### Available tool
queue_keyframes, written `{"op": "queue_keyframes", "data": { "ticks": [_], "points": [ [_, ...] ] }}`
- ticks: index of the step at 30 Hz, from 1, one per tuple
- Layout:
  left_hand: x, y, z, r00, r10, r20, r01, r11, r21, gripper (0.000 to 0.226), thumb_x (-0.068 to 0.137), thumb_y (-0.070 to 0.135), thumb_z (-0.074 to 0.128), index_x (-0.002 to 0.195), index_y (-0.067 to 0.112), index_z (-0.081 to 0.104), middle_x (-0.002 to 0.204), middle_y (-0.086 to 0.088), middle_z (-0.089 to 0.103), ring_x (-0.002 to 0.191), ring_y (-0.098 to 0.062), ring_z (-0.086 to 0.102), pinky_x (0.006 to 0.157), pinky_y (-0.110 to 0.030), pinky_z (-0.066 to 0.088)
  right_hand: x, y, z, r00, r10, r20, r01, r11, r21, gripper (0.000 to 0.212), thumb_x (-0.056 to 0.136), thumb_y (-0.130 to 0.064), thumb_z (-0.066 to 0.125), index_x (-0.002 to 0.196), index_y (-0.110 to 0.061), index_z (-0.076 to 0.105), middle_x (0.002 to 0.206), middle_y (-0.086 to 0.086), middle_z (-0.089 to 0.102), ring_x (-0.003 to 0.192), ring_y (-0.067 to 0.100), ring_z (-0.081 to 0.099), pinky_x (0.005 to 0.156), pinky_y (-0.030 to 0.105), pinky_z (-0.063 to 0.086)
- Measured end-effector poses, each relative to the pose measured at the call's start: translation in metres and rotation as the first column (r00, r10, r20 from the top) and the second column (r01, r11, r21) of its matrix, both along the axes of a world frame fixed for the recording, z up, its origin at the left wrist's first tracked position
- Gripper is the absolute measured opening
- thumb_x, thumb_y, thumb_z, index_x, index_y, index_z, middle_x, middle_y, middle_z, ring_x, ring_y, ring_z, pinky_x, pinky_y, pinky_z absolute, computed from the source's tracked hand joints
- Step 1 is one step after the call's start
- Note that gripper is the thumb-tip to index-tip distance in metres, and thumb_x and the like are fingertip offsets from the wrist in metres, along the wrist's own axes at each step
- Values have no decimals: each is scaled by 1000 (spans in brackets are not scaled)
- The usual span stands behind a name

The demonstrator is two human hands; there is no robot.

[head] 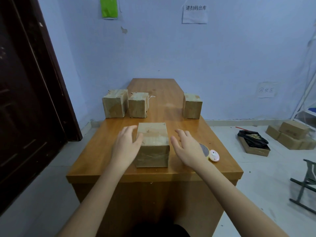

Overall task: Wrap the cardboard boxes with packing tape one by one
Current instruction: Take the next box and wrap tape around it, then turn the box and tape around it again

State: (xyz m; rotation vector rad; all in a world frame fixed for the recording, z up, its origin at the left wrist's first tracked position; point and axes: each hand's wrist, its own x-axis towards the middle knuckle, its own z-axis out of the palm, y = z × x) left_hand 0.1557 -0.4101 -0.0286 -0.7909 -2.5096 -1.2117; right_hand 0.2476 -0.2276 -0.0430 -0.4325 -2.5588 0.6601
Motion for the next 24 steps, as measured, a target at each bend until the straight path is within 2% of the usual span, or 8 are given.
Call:
{"op": "queue_keyframes", "data": {
  "ticks": [3, 7, 9, 13, 17, 19, 21, 24],
  "points": [
    [-5, -2, -11, 959, 30, 280, 5, 992, -123, 62, 93, 51, 42, 143, 15, 33, 146, -6, 37, 131, -23, 37, 104, -42, 35, -8, -15, 10, 986, 148, 75, -116, 938, -327, 58, 99, -50, 32, 147, -17, 29, 146, 7, 42, 129, 22, 44, 101, 34, 38],
    [2, 2, -21, 898, -69, 434, 89, 996, -26, 58, 90, 61, 37, 128, 19, 49, 123, -2, 56, 104, -14, 55, 86, -36, 51, -12, -27, 13, 983, 156, 99, -108, 918, -381, 58, 99, -43, 40, 146, -13, 26, 140, 8, 48, 120, 22, 50, 94, 33, 45],
    [5, 3, -20, 891, -113, 440, 97, 994, 57, 55, 90, 59, 39, 130, 22, 47, 123, 0, 57, 103, -13, 55, 87, -36, 51, -11, -27, 13, 989, 133, 59, -94, 894, -438, 58, 98, -37, 47, 146, -12, 25, 138, 8, 49, 114, 20, 53, 91, 33, 50],
    [8, 4, -10, 917, -129, 377, 85, 988, 130, 63, 88, 59, 44, 140, 27, 35, 133, -3, 49, 114, -19, 52, 93, -43, 49, -7, -23, 11, 989, 146, -3, -111, 734, -670, 55, 95, -32, 54, 140, -14, 28, 136, 10, 50, 104, 16, 59, 67, 22, 56],
    [10, 5, 1, 937, -147, 315, 102, 982, 157, 61, 87, 54, 50, 141, 28, 36, 133, -3, 47, 113, -21, 52, 87, -42, 53, -4, -24, 11, 989, 145, 22, -85, 688, -721, 45, 96, -27, 53, 132, -12, 31, 129, 11, 53, 88, 12, 62, 55, 16, 52],
    [15, 5, 3, 968, -84, 237, 68, 995, 75, 61, 87, 56, 49, 140, 31, 36, 134, -1, 45, 114, -17, 49, 84, -34, 51, -2, -24, 12, 987, 138, 77, -55, 756, -652, 46, 96, -30, 52, 133, -9, 35, 122, 6, 54, 86, 9, 59, 58, 17, 52],
    [20, 5, 4, 994, 0, 112, 4, 999, -35, 63, 86, 60, 46, 142, 33, 34, 135, 2, 43, 117, -16, 45, 85, -32, 48, -1, -22, 14, 987, 111, 117, -42, 877, -479, 46, 97, -33, 48, 136, -8, 39, 116, 1, 51, 81, 4, 54, 59, 12, 46],
    [29, 9, 6, 997, 29, -68, -40, 985, -165, 66, 85, 64, 42, 143, 33, 32, 138, 5, 42, 119, -14, 40, 82, -26, 40, 0, -21, 20, 997, 74, 2, -69, 938, -341, 40, 99, -33, 41, 133, -12, 48, 127, 2, 52, 97, 3, 53, 79, 13, 44]
  ]
}}
